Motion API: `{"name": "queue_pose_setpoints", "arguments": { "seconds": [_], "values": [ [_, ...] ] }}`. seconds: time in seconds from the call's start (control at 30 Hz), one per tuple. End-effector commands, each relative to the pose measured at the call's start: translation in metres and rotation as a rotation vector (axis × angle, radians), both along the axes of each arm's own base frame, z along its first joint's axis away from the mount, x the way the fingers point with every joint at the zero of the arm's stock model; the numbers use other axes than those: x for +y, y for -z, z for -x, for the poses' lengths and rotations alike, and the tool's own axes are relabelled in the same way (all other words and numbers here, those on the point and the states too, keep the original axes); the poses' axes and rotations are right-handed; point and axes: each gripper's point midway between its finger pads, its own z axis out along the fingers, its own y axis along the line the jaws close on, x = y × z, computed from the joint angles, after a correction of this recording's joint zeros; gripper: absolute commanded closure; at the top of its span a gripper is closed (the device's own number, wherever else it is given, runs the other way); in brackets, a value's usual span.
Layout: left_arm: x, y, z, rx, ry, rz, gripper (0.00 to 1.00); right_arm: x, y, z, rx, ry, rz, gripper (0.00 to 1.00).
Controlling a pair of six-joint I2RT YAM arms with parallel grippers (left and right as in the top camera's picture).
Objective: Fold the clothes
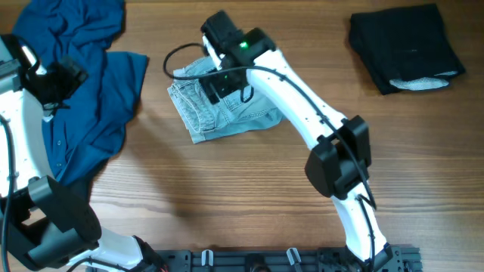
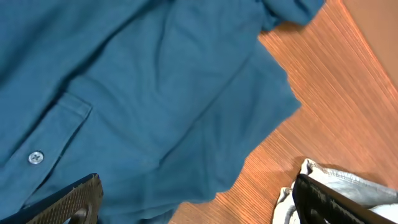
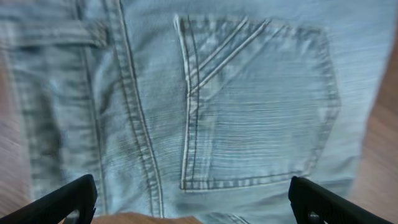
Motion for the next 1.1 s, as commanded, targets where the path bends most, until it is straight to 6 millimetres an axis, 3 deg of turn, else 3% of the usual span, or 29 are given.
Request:
{"name": "queue_pose_setpoints", "arguments": {
  "seconds": [0.0,0.17,0.3,0.53,0.63,0.67,0.7,0.8,0.97,1.07],
  "values": [
    [0.001,-0.011,-0.001,-0.024,-0.026,-0.002,0.02,-0.032,0.071,-0.002,0.097,0.029,0.148,0.0],
    [-0.007,-0.009,-0.003,-0.015,-0.006,0.003,0.02,-0.06,0.119,-0.01,0.172,0.094,0.197,0.0],
    [-0.015,-0.006,-0.006,-0.006,0.012,0.006,0.02,-0.09,0.138,-0.022,0.208,0.17,0.208,0.0],
    [-0.026,0.002,-0.011,0.011,0.041,0.014,0.01,-0.157,0.142,-0.049,0.234,0.293,0.182,0.0],
    [-0.032,0.006,-0.014,0.018,0.056,0.017,0.02,-0.173,0.14,-0.05,0.276,0.303,0.135,0.0],
    [-0.033,0.007,-0.016,0.018,0.06,0.017,0.02,-0.177,0.136,-0.05,0.277,0.315,0.131,0.0],
    [-0.035,0.008,-0.019,0.011,0.066,0.014,0.01,-0.175,0.116,-0.054,0.257,0.318,0.085,0.0],
    [-0.034,0.008,-0.02,0.008,0.066,0.012,0.01,-0.163,0.082,-0.059,0.195,0.301,0.042,0.0],
    [-0.034,0.008,-0.02,0.01,0.066,0.013,0.02,-0.122,0.007,-0.064,0.012,0.226,-0.015,0.0],
    [-0.034,0.008,-0.019,0.01,0.066,0.013,0.01,-0.095,-0.015,-0.057,-0.052,0.172,-0.025,0.0]
  ]
}}
